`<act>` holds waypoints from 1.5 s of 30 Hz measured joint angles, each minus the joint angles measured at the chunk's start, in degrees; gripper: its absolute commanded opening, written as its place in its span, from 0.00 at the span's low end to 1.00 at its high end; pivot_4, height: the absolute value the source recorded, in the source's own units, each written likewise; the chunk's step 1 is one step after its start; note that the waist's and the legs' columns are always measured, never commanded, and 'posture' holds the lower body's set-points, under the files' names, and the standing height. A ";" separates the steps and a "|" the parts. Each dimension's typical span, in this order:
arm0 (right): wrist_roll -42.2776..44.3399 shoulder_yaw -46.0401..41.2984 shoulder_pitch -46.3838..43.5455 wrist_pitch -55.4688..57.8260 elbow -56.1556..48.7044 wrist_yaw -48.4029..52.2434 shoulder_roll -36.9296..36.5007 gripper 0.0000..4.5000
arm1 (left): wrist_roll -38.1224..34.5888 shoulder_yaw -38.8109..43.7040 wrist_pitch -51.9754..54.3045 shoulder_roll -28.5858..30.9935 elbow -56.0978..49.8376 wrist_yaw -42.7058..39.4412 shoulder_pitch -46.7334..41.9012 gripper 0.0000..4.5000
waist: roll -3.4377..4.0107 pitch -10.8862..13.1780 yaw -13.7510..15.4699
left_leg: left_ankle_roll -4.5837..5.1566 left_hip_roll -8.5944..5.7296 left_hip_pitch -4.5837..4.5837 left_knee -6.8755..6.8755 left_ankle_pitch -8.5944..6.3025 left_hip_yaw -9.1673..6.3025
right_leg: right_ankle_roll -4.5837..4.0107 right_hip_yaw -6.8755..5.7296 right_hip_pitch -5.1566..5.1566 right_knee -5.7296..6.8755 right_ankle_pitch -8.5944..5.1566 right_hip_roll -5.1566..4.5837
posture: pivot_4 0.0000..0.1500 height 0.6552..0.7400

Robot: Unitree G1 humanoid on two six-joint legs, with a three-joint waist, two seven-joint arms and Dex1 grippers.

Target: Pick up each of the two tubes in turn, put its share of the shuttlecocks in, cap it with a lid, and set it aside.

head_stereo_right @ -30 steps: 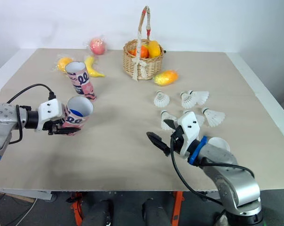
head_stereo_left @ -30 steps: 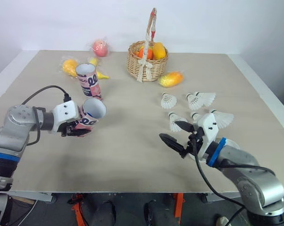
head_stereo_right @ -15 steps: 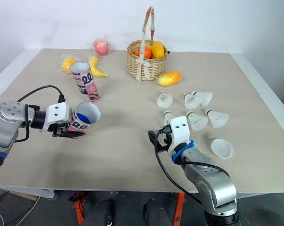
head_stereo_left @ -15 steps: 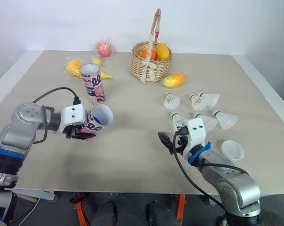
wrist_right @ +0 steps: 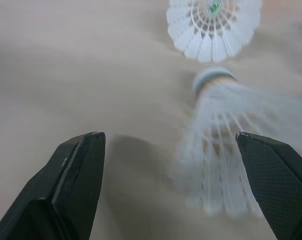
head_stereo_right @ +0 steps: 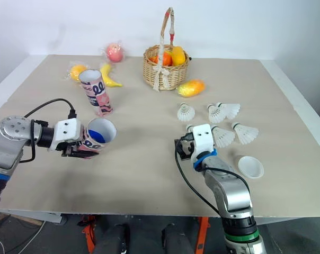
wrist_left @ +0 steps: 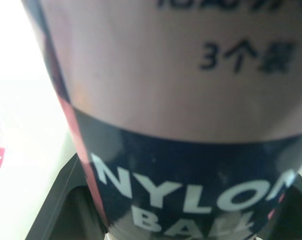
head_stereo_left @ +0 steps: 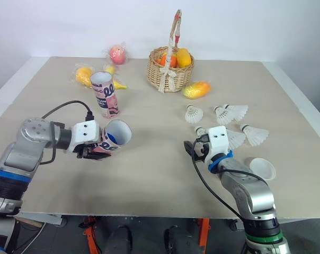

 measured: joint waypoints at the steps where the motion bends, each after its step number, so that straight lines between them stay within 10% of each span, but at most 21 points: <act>1: -0.63 0.23 -0.25 -0.94 0.77 0.29 -0.01 0.81 | -0.23 0.02 0.04 -0.03 -0.29 -0.05 0.19 0.64 | 0.00 0.00 0.00 | 0.00 -0.01 0.00 0.00 0.00 -0.01 | 0.00 -0.01 0.00 0.00 0.00 -0.01 | 1.00 1.00; 9: -3.23 0.64 0.36 -6.09 2.45 2.99 -0.10 0.01 | -0.91 0.74 0.93 -0.22 -2.21 0.25 1.59 0.64 | 0.00 0.00 -0.02 | 0.00 0.02 0.01 0.00 0.00 -0.02 | -0.02 -0.02 0.00 0.00 0.01 0.04 | 1.00 1.00; 25: 0.89 7.58 -16.14 -28.87 -4.83 40.52 -18.10 0.01 | -1.08 -0.13 3.41 1.63 -2.96 -2.58 1.44 0.64 | 0.06 0.04 -0.22 | 0.02 0.14 0.19 0.00 -0.01 -0.02 | -0.02 -0.06 0.11 0.01 -0.04 0.18 | 1.00 1.00; 44: -7.49 22.70 -36.54 -46.98 17.51 61.12 -7.83 0.01 | -0.28 -1.69 3.48 0.59 -1.06 -3.92 -0.84 0.64 | 0.08 0.04 -0.07 | 0.06 0.16 0.28 0.04 0.03 -0.02 | -0.29 -0.18 0.16 0.11 0.12 0.09 | 1.00 1.00; 45: -7.07 22.70 -36.86 -46.01 18.50 61.75 -6.95 0.15 | -0.28 -1.69 3.53 0.55 -1.01 -3.90 -0.84 0.64 | 0.08 0.04 -0.06 | 0.05 0.17 0.27 0.04 0.04 -0.04 | -0.30 -0.21 0.17 0.11 0.13 0.09 | 1.00 1.00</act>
